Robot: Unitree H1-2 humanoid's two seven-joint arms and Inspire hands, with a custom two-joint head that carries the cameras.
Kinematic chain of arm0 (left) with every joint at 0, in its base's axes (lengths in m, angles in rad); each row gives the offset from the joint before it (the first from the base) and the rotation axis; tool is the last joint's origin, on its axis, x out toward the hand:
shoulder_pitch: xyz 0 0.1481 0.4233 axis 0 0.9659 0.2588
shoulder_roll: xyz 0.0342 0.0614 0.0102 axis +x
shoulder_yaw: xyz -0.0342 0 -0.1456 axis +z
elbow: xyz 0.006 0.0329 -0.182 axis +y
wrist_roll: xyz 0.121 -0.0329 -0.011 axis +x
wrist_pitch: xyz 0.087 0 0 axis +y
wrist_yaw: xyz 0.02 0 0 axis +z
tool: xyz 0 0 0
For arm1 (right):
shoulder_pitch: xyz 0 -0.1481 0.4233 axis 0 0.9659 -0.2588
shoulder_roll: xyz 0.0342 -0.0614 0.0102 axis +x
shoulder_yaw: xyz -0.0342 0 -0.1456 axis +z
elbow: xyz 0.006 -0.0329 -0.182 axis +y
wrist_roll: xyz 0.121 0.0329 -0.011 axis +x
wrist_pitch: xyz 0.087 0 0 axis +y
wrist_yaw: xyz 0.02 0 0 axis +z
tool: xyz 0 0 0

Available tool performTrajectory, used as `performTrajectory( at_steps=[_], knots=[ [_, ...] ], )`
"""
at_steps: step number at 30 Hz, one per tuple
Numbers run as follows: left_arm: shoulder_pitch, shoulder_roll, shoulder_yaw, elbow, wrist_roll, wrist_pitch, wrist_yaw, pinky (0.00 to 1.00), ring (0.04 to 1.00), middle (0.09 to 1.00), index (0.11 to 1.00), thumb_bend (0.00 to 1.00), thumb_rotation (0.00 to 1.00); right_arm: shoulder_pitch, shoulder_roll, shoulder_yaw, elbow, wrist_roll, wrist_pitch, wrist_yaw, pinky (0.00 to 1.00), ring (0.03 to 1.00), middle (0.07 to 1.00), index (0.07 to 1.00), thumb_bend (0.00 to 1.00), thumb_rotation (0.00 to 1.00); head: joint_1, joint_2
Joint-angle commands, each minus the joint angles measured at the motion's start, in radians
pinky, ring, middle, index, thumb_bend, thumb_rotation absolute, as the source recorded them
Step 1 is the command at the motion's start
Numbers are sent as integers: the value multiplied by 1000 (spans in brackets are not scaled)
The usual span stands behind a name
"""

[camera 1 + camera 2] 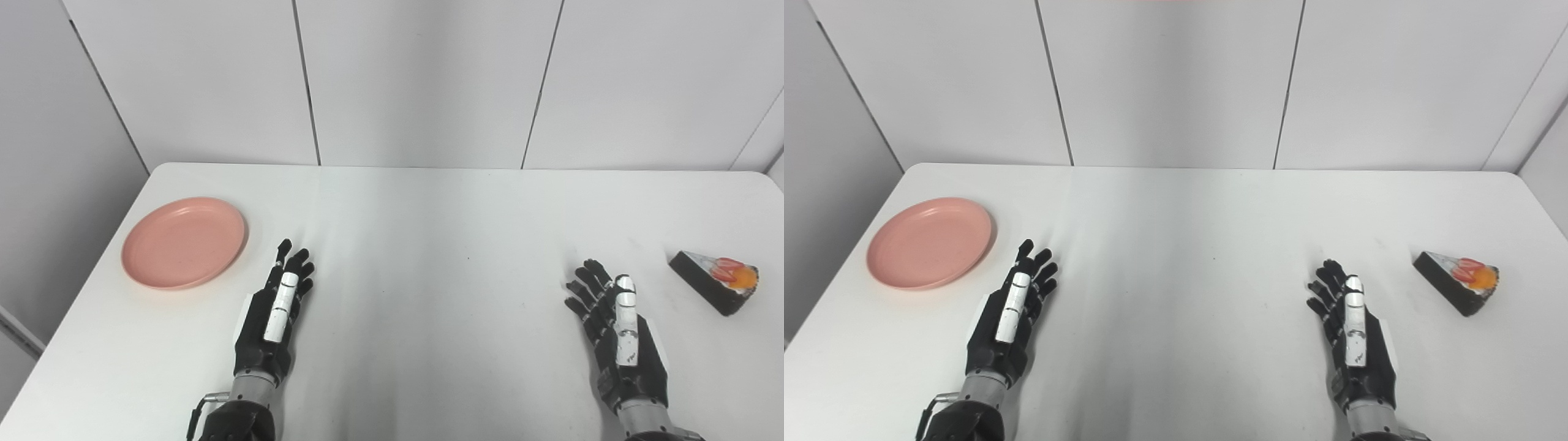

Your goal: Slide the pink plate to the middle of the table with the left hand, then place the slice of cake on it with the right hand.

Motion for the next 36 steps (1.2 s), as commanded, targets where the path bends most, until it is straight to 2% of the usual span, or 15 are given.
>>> performTrajectory(
  at_steps=[1, 17, 30, 36],
  knots=[
    [-25, 2, -6, -20, 4, -27, -3, 947, 935, 950, 1000, 761, 826, -8, -3, 4, -4, -4, -16, 9, 897, 886, 892, 879, 824, 1000, 1, 0],
    [-27, 9, -4, -20, -5, -19, -10, 948, 943, 959, 1000, 736, 829, -9, -3, 8, 0, -13, -18, 10, 896, 884, 894, 879, 832, 1000, -2, 1],
    [-27, 8, -4, -20, -7, -16, -11, 955, 946, 956, 1000, 752, 824, -11, -3, 8, 4, -14, -16, 12, 882, 879, 891, 874, 837, 1000, 1, -2],
    [-28, 8, -5, -19, -5, -12, -10, 956, 945, 957, 1000, 723, 830, -12, -3, 9, 6, -15, -18, 13, 885, 881, 894, 878, 839, 1000, -3, -1]
  ],
)
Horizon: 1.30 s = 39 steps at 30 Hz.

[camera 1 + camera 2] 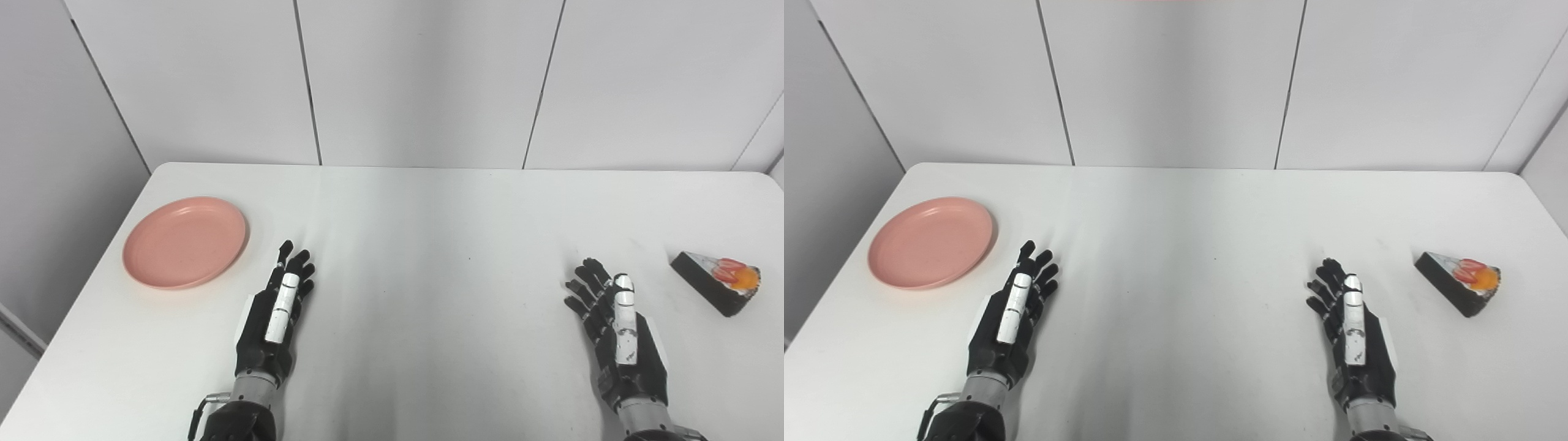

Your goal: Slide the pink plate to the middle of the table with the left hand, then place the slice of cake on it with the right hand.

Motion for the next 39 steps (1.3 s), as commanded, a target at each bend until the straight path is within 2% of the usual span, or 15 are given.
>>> performTrajectory(
  at_steps=[1, 4, 5, 6, 7, 8, 9, 10, 11, 16, 21, 26, 31, 39],
  knots=[
    [-28, 8, -6, -21, -4, -14, -9, 957, 945, 956, 1000, 723, 832, -7, -1, 7, -1, -5, -18, 9, 880, 877, 891, 875, 840, 1000, 0, -1],
    [-28, 9, -7, -13, -4, -19, -13, 956, 945, 959, 1000, 726, 838, -7, -2, 7, 9, -7, -26, 11, 876, 875, 889, 873, 839, 1000, 6, -12],
    [-28, 7, -9, 3, -1, -31, -13, 955, 945, 959, 1000, 726, 837, -8, -4, 5, 25, -6, -40, 14, 876, 875, 889, 873, 838, 1000, 18, -40],
    [-27, 6, -10, 13, 0, -39, -13, 957, 944, 958, 1000, 727, 835, -8, -6, 5, 38, -6, -51, 17, 875, 873, 889, 873, 837, 1000, 18, -40],
    [-28, 4, -12, 30, 4, -52, -14, 956, 942, 954, 1000, 729, 829, -10, -9, 3, 59, -5, -67, 21, 871, 870, 886, 868, 840, 1000, 31, -67],
    [-29, 3, -14, 42, 6, -62, -14, 956, 939, 949, 1000, 735, 825, -11, -11, 2, 74, -4, -79, 23, 868, 868, 884, 864, 842, 1000, 31, -67],
    [-31, 0, -16, 62, 8, -78, -14, 955, 938, 948, 1000, 736, 823, -14, -14, -2, 100, 3, -96, 29, 867, 868, 883, 863, 842, 1000, 47, -98],
    [-32, -2, -17, 77, 9, -90, -13, 956, 937, 944, 1000, 742, 822, -15, -16, -4, 118, 8, -109, 33, 862, 865, 880, 856, 845, 1000, 47, -98],
    [-35, -4, -20, 99, 11, -108, -13, 957, 937, 943, 1000, 744, 821, -20, -20, -8, 146, 12, -129, 40, 860, 864, 878, 853, 847, 1000, 59, -122],
    [-54, -15, -33, 206, 18, -202, -12, 949, 937, 948, 1000, 729, 814, -47, -44, -22, 282, 21, -238, 68, 849, 853, 874, 851, 872, 1000, 93, -186],
    [-63, -21, -53, 266, 52, -256, 5, 941, 932, 943, 1000, 669, 842, -64, -66, -34, 373, 32, -308, 91, 845, 840, 868, 859, 867, 1000, 123, -213],
    [-64, -34, -68, 289, 70, -277, 7, 945, 929, 945, 1000, 617, 865, -69, -83, -50, 414, 54, -329, 108, 830, 837, 860, 848, 884, 1000, 164, -222],
    [-69, -41, -67, 315, 76, -294, 10, 944, 926, 940, 1000, 623, 864, -73, -96, -54, 440, 73, -348, 128, 834, 844, 871, 858, 856, 1000, 173, -230],
    [-82, -39, -64, 354, 81, -323, 11, 940, 925, 940, 1000, 618, 873, -90, -101, -59, 492, 81, -377, 133, 821, 832, 861, 851, 876, 1000, 182, -254]
  ],
)
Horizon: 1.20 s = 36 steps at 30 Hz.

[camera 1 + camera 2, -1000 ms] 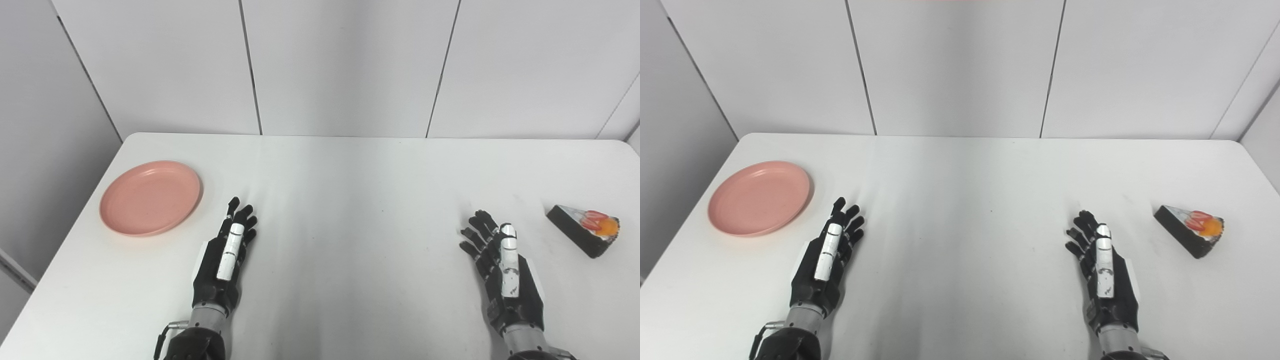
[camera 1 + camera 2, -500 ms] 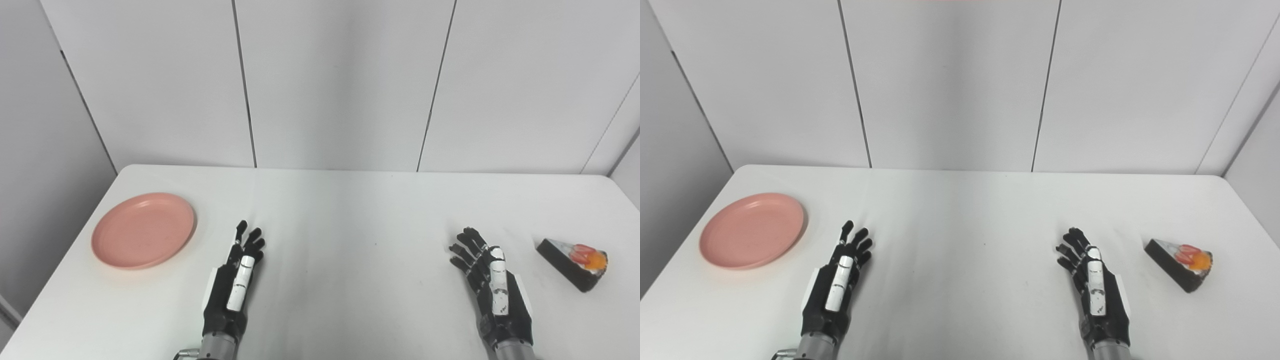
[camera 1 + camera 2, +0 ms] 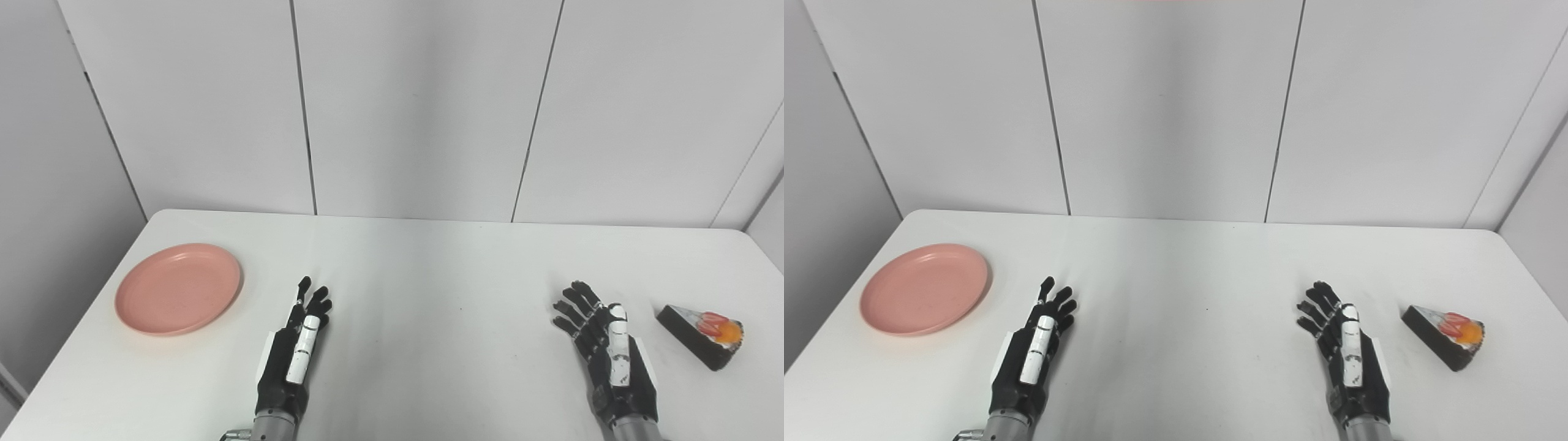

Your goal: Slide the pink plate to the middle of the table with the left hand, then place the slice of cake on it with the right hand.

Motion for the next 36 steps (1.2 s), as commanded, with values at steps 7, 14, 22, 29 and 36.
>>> performTrajectory(
  at_steps=[7, 14, 22, 29, 36],
  knots=[
    [10, -21, -9, 78, 29, -49, 14, 927, 910, 931, 1000, 601, 860, 62, -17, -18, 132, 15, -64, 33, 813, 835, 869, 853, 902, 1000, 49, -17],
    [7, -33, -9, 89, 43, -54, 23, 927, 913, 935, 1000, 601, 878, 56, -28, -27, 170, 27, -90, 55, 807, 823, 854, 837, 881, 1000, 49, -21],
    [8, -25, 6, 90, 15, -69, 8, 934, 920, 936, 1000, 600, 865, 53, -16, -25, 183, 23, -99, 50, 793, 814, 848, 824, 889, 986, 37, -31],
    [-19, -30, 41, -57, -88, 0, -3, 874, 904, 917, 966, 725, 816, 63, -2, -21, 166, 12, -89, 41, 782, 807, 840, 819, 890, 996, 15, -31],
    [-157, 18, 69, -142, -98, 4, -1, 747, 798, 813, 763, 733, 834, 70, 8, -17, 154, -4, -82, 30, 762, 789, 826, 801, 907, 993, 1, -34]
  ],
)
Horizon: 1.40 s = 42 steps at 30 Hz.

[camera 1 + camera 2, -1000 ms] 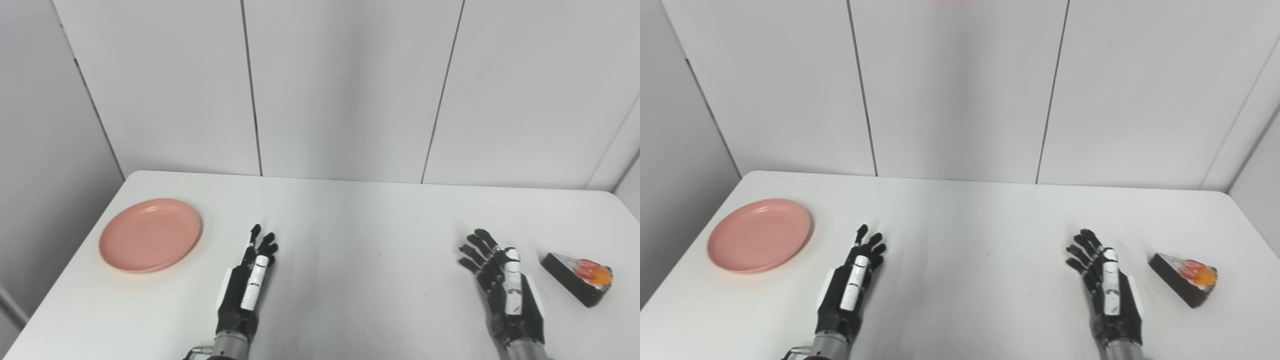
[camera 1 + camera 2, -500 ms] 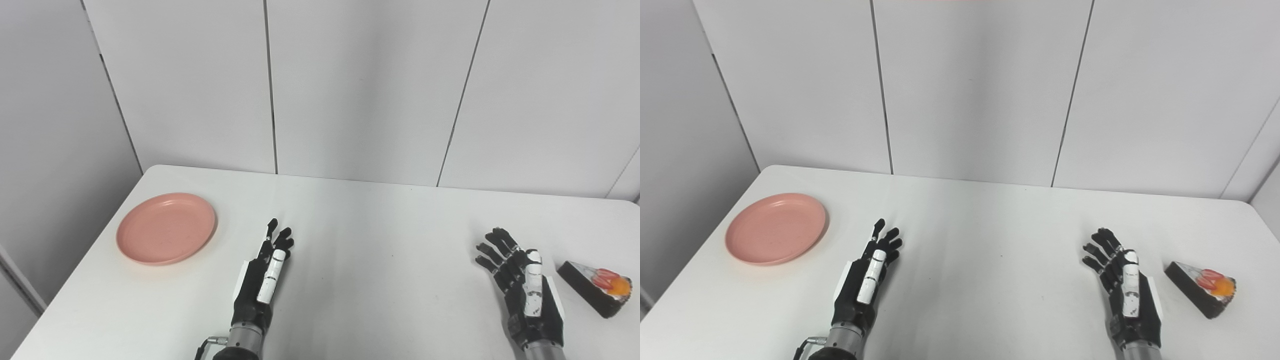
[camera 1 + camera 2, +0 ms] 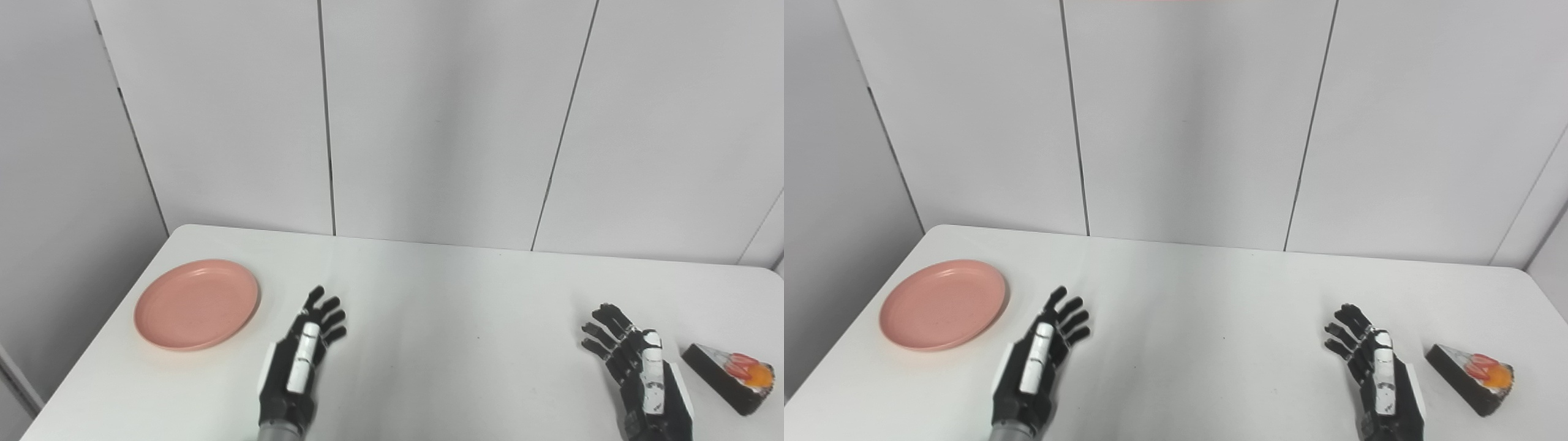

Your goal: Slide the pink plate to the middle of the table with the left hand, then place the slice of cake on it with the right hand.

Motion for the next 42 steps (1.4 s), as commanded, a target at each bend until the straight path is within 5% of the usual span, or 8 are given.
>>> performTrajectory(
  at_steps=[1, 9, 13, 19, 28, 42],
  knots=[
    [-100, 25, -3, -41, 8, -18, -12, 744, 797, 811, 760, 732, 837, 110, 30, 3, 87, 1, -19, 3, 762, 790, 827, 801, 907, 993, 1, 0],
    [-297, 142, 48, 53, -13, -42, -29, 760, 755, 757, 733, 816, 827, 109, 39, 6, 82, 0, -14, -5, 757, 788, 820, 794, 900, 996, 7, -1],
    [-370, 211, 70, 103, 58, -56, 2, 744, 733, 730, 708, 838, 847, 112, 41, 10, 74, 0, -9, -5, 750, 784, 821, 793, 898, 996, 5, 1],
    [-443, 295, 100, 208, 105, -119, 22, 741, 727, 728, 702, 784, 859, 119, 43, 13, 57, -10, -3, -10, 737, 775, 818, 790, 904, 998, 2, 7],
    [-538, 435, 160, 465, 125, -213, 50, 767, 774, 775, 754, 833, 900, 127, 35, 13, 38, -8, 11, -7, 728, 769, 817, 794, 904, 1000, 11, 22],
    [-662, 591, 150, 969, 134, -395, 68, 771, 764, 786, 811, 640, 790, 129, 19, 11, 43, 0, 17, 4, 721, 774, 824, 802, 895, 1000, 12, 26]
  ],
)
